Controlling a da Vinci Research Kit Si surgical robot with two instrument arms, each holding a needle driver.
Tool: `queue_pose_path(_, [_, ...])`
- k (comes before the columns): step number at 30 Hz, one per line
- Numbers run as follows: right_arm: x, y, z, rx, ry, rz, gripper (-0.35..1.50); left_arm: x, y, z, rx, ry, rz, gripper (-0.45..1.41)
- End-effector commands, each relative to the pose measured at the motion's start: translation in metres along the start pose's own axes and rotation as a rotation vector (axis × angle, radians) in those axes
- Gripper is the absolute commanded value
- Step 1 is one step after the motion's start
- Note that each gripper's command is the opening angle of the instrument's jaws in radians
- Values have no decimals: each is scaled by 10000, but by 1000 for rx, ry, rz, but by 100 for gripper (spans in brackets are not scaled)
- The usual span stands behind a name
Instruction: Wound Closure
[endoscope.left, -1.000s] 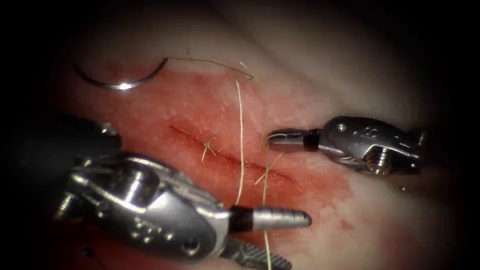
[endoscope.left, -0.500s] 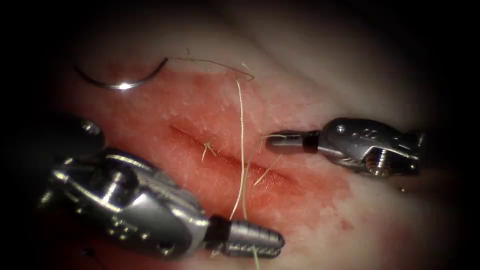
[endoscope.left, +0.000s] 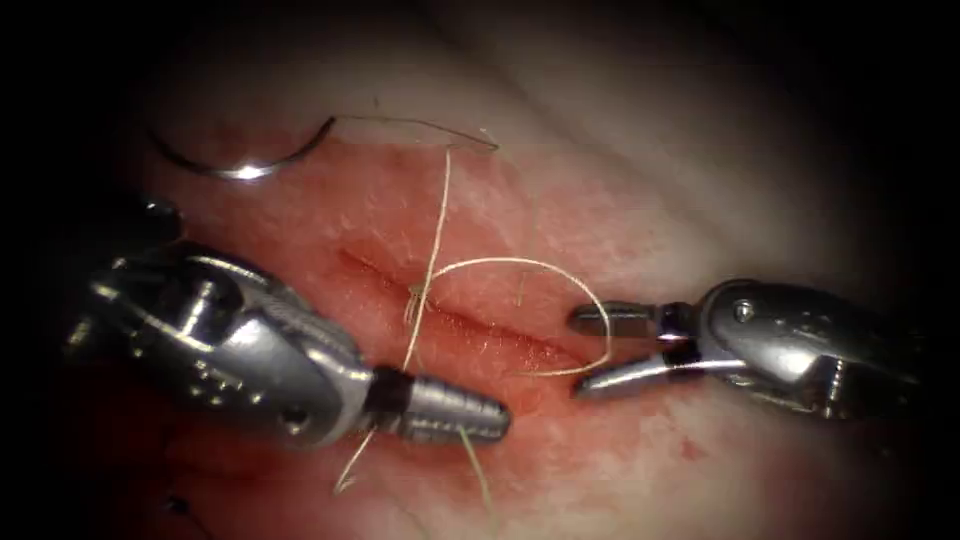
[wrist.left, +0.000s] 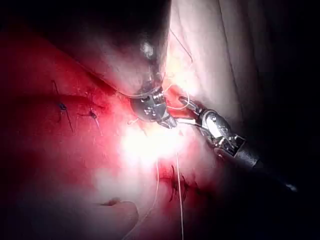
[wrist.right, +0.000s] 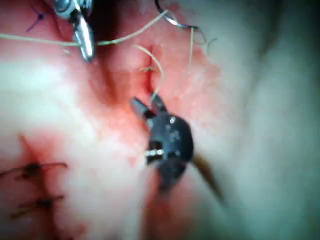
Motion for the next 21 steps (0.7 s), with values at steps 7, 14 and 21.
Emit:
queue_pose_path(7, [19, 3, 0, 11, 45, -42, 130, -8, 0, -18, -64, -20, 63, -35])
queue_pose_path(14, [33, 36, -31, 2, 37, -37, 78, -8, 3, -18, -78, -29, 89, -35])
queue_pose_path(21, [12, 50, -10, -87, 41, -56, -35, -8, 4, -11, -77, -30, 89, -35])
